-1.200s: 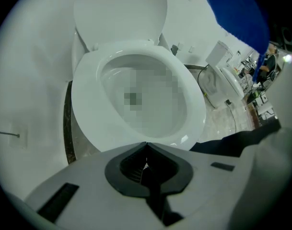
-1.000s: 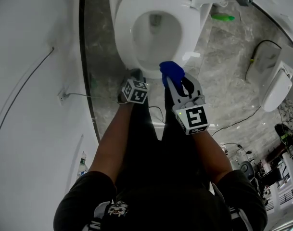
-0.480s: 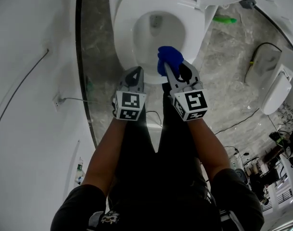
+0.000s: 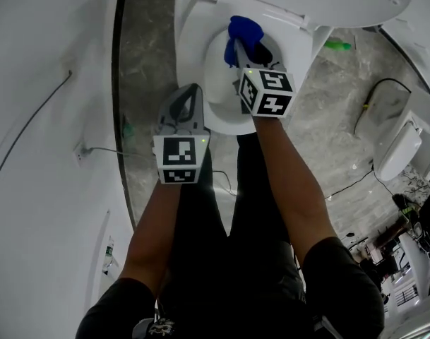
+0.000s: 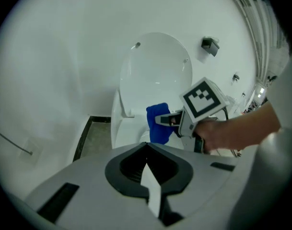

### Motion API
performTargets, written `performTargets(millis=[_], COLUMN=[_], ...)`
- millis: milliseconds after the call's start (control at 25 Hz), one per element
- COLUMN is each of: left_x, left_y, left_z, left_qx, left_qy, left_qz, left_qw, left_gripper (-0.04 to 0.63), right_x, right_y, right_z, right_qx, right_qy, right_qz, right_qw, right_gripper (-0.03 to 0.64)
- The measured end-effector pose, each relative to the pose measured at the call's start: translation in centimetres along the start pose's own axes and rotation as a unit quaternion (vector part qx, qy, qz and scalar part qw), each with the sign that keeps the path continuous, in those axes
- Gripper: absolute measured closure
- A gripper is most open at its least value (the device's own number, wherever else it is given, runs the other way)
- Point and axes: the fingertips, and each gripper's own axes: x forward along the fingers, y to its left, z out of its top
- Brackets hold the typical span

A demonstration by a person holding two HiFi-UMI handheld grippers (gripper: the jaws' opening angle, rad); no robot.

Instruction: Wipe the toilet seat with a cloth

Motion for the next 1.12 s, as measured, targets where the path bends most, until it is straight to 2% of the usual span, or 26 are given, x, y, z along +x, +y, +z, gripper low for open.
performTargets(millis=[280, 400, 480, 640, 920, 1120], left_x=[1.5, 1.5, 1.5, 1.3, 2.3, 3.2], left_y=[2.3, 2.5, 2.6, 3.5, 2.9, 0.3], left_z=[-2.4, -2.4, -2.4, -2.7, -3.5, -3.1], left_qx=[-0.03, -0.029, -0.027, -0.027, -0.015, 0.002], left_qy=[0.031, 0.031, 0.031, 0.035, 0.053, 0.058], left_qz=[0.013, 0.01, 0.007, 0.012, 0.012, -0.011], left_qw=[0.999, 0.999, 0.9991, 0.9989, 0.9984, 0.9983], left_gripper=[0.584, 0.584, 0.584, 0.584, 0.584, 0.584], right_x=[6.3, 8.2, 8.8, 8.7, 6.8, 5.0], right_y=[1.7, 1.7, 1.4, 0.9, -4.1, -7.2], right_z=[1.8, 2.0, 2.3, 2.7, 2.5, 1.9], right_qx=[-0.01, -0.006, -0.023, -0.069, -0.063, -0.056], right_qy=[0.025, 0.041, 0.044, 0.047, 0.039, 0.033], right_qz=[0.007, -0.004, -0.017, -0.036, -0.07, -0.091], right_qw=[1.0, 0.999, 0.999, 0.996, 0.995, 0.994], right_gripper=[0.52, 0.522, 0.522, 0.522, 0.521, 0.522])
